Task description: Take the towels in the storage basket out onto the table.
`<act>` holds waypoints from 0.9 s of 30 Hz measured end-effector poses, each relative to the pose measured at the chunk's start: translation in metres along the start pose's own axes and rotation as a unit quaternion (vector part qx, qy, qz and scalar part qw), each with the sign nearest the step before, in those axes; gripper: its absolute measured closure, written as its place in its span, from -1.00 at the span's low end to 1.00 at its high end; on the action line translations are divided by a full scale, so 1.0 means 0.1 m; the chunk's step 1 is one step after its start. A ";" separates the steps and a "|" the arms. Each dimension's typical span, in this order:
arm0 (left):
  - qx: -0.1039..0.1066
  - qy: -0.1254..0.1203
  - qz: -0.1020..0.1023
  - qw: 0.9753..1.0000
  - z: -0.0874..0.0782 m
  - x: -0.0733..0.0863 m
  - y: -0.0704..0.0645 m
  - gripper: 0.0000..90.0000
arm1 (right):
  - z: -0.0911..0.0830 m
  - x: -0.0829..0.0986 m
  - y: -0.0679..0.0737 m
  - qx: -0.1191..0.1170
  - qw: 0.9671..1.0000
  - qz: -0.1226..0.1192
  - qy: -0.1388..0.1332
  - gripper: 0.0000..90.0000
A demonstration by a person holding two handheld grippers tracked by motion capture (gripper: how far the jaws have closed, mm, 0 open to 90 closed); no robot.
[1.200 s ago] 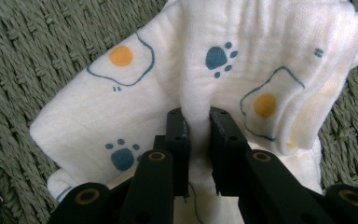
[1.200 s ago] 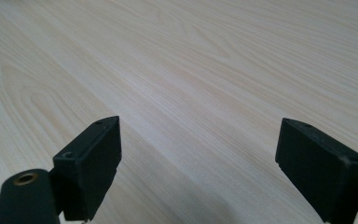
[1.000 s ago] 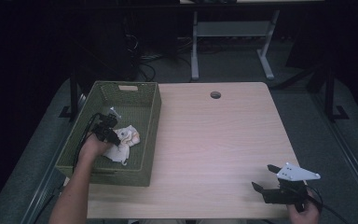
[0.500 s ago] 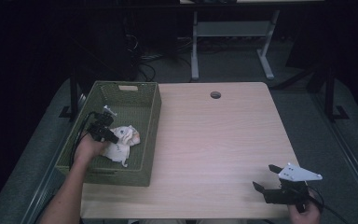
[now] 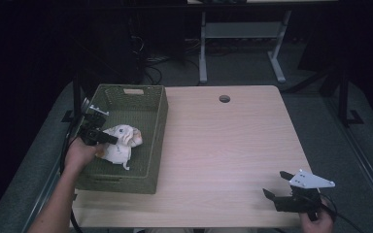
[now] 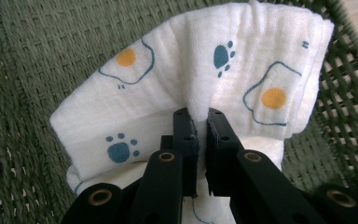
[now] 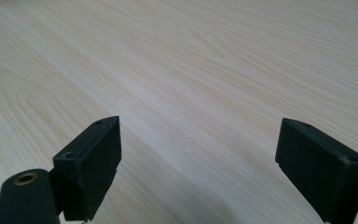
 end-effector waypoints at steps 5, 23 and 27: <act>0.006 -0.009 -0.001 1.000 -0.06 0.01 0.00 0.88 | 0.00 0.00 0.00 0.001 1.000 0.001 0.000 -0.69; 0.034 -0.050 -0.017 0.998 -0.32 -0.05 0.01 0.88 | 0.00 -0.01 -0.01 0.002 1.000 0.002 -0.002 -0.69; 0.050 -0.064 -0.021 0.997 -0.40 -0.08 -0.01 0.88 | 0.00 -0.01 -0.01 0.002 1.000 0.002 -0.001 -0.69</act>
Point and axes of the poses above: each handheld gripper's, and its own axes: z roughly forward along the jaws, x roughly out of its underside, y roughly to its left, the point moved 5 cm from there along z, roughly forward along the jaws, and after that the axes turned 11 degrees about z, right-handed, at the moved point
